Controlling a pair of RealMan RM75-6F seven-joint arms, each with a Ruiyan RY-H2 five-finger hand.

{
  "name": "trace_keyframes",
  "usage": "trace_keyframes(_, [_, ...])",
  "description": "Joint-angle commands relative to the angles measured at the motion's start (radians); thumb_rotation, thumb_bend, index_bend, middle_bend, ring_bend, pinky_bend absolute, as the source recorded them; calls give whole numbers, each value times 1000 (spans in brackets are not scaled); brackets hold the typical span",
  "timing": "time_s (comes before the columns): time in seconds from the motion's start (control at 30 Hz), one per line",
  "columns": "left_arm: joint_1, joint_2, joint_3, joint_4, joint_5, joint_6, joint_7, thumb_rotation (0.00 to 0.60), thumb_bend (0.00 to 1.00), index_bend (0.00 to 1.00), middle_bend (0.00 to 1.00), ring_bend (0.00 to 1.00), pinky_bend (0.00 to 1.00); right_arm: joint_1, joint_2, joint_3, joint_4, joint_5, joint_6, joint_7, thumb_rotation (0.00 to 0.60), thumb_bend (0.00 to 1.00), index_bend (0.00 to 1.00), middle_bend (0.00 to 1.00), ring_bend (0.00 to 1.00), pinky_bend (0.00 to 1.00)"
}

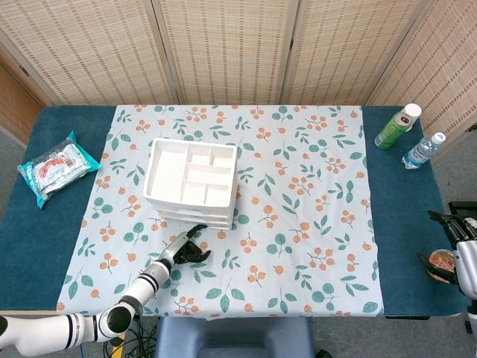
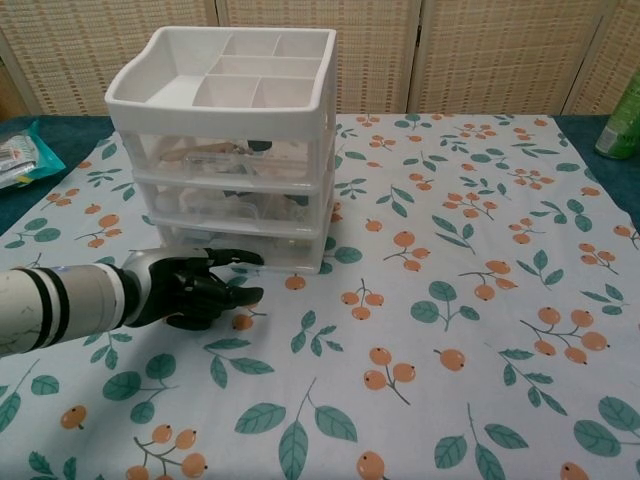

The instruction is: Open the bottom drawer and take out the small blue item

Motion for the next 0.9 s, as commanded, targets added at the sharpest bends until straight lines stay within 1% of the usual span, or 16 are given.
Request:
trace_keyframes(0.03, [-2, -1, 0, 2, -10, 2, 4, 600, 386, 0, 971, 1000, 1000, 0, -1, 0, 1, 1, -1, 1, 600, 214, 181, 287, 263, 358])
trace_keyframes(0.57, [-13, 4, 1, 10, -54, -6, 23, 600, 387, 3, 970, 1000, 1000, 2, -3, 3, 1, 5, -8, 1, 600, 213, 181, 287, 263, 358])
trace_keyframes(0.9, [-7, 23, 13, -14, -62, -10, 32, 600, 387, 38, 969, 1000, 1000, 4, -5, 3, 0, 2, -10, 0, 600, 214, 181, 287, 263, 358])
